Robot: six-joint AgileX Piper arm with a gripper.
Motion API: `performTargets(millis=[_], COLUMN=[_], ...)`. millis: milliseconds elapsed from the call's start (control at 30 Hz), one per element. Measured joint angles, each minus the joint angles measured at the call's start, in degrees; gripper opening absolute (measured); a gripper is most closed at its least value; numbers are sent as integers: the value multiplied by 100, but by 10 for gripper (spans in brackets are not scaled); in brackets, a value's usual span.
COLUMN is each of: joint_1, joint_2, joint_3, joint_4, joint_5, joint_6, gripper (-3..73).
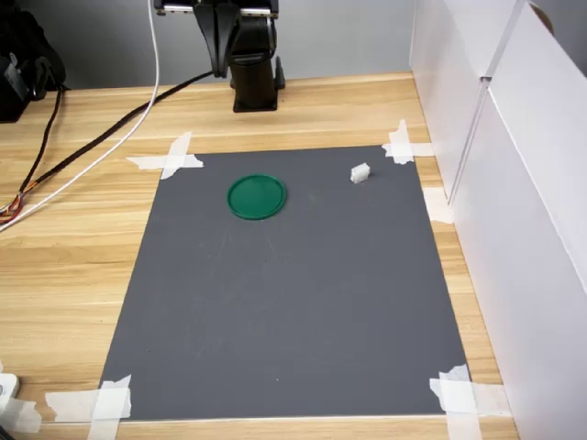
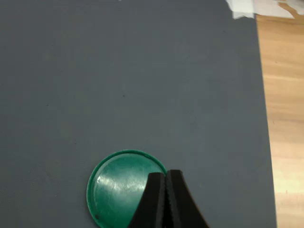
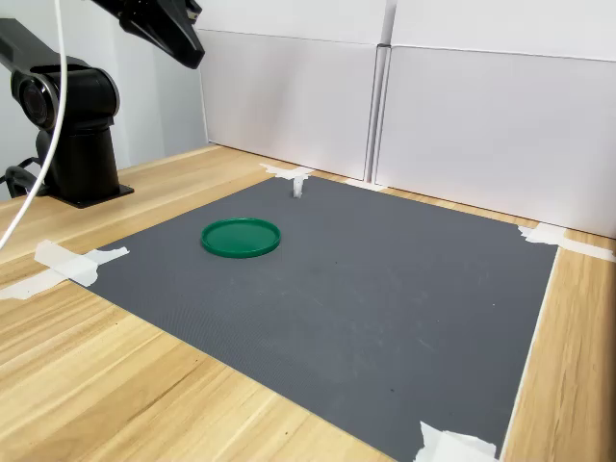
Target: Grasp a white terminal and put it in the green lid.
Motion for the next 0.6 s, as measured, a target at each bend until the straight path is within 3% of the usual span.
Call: performTargets(millis=[433,600], joint_1=[0,0], joint_2=[1965,2530], joint_3=[-1315,-2005], joint_4=[461,898], joint_5=[299,610], joint_6=[-1069,-1435], gripper=[-21,-21])
